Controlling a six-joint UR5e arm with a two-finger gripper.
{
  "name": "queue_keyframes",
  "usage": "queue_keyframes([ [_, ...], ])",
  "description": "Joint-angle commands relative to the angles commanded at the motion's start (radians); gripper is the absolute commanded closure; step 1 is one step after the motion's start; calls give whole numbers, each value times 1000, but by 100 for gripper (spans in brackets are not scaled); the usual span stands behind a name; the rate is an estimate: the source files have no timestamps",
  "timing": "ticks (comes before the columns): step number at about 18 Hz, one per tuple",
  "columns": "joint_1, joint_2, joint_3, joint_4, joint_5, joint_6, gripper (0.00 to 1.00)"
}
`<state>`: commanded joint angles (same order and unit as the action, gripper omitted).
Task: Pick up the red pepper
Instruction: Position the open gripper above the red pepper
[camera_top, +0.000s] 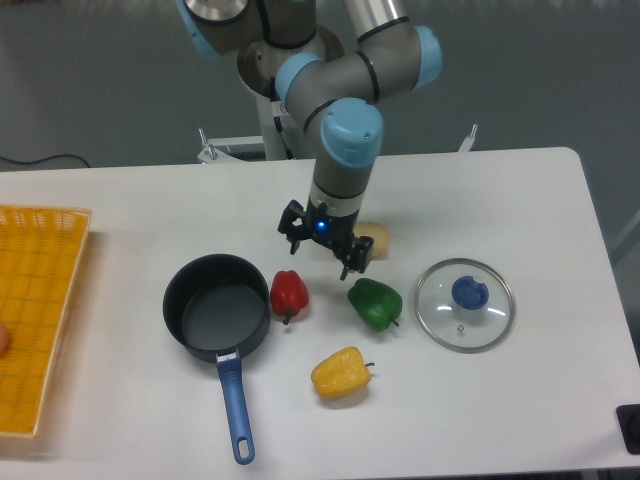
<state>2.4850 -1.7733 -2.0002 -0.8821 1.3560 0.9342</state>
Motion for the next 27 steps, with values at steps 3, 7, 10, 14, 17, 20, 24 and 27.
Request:
queue_keyframes([
  [3, -3, -6, -3, 0, -2, 5, 0],
  [7, -5, -18, -5, 18, 0, 3, 0],
  [10, -12, -35, -9, 35, 2, 2, 0],
  [14, -17, -55, -6, 43, 3, 0, 0],
  [17, -18, -67, -5, 45, 6, -2, 0],
  [20, -18, -71, -2, 45, 6, -2, 0],
  [24, -32, -84, 3, 45, 15, -5, 0],
  [27, -38, -92, 6, 45, 26, -18, 0],
])
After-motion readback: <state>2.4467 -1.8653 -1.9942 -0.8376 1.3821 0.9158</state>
